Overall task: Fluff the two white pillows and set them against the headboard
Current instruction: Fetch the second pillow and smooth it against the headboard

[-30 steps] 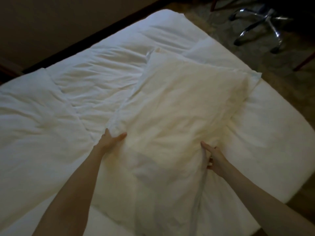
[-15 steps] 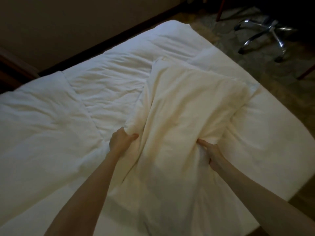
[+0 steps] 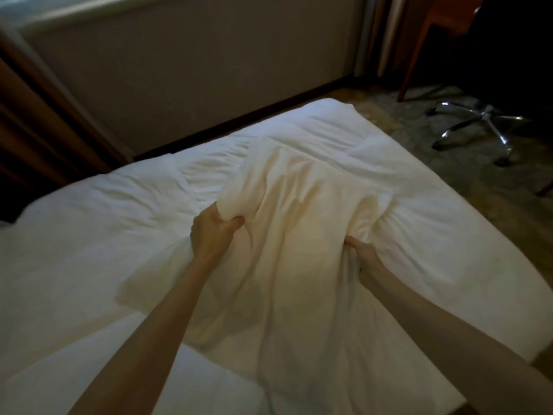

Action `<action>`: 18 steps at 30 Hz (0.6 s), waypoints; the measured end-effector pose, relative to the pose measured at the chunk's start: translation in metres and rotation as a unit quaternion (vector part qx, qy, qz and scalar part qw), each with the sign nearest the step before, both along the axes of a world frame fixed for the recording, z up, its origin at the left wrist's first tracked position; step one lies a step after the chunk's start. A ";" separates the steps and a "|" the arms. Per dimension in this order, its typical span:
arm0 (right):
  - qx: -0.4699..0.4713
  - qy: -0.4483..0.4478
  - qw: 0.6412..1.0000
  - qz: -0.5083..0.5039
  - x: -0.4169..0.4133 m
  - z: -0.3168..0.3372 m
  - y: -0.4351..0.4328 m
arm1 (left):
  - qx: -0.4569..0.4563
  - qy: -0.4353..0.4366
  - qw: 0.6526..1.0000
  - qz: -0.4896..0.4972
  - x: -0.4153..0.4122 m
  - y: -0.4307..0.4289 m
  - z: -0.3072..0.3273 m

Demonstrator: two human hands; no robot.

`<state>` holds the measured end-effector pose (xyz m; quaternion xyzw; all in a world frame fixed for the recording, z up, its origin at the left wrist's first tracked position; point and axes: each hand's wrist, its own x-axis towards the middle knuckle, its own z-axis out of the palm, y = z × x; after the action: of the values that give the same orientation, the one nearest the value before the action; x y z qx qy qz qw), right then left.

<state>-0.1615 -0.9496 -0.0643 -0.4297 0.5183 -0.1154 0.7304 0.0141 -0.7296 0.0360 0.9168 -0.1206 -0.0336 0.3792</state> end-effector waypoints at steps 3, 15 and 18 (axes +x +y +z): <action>-0.007 -0.026 0.999 0.029 0.010 0.025 0.020 | -0.046 -0.031 0.998 0.015 -0.010 0.029 0.038; -0.038 -0.135 0.980 0.143 0.054 0.109 0.163 | -0.134 -0.140 0.975 0.110 -0.055 0.207 0.135; -0.036 -0.146 0.976 0.158 0.059 0.121 0.211 | -0.153 -0.158 0.967 0.128 -0.066 0.259 0.147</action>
<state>-0.1024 -0.7386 0.0565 -0.5108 0.3273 -0.0783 0.7911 -0.0523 -0.4710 0.1826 0.8495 -0.0649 0.1796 0.4918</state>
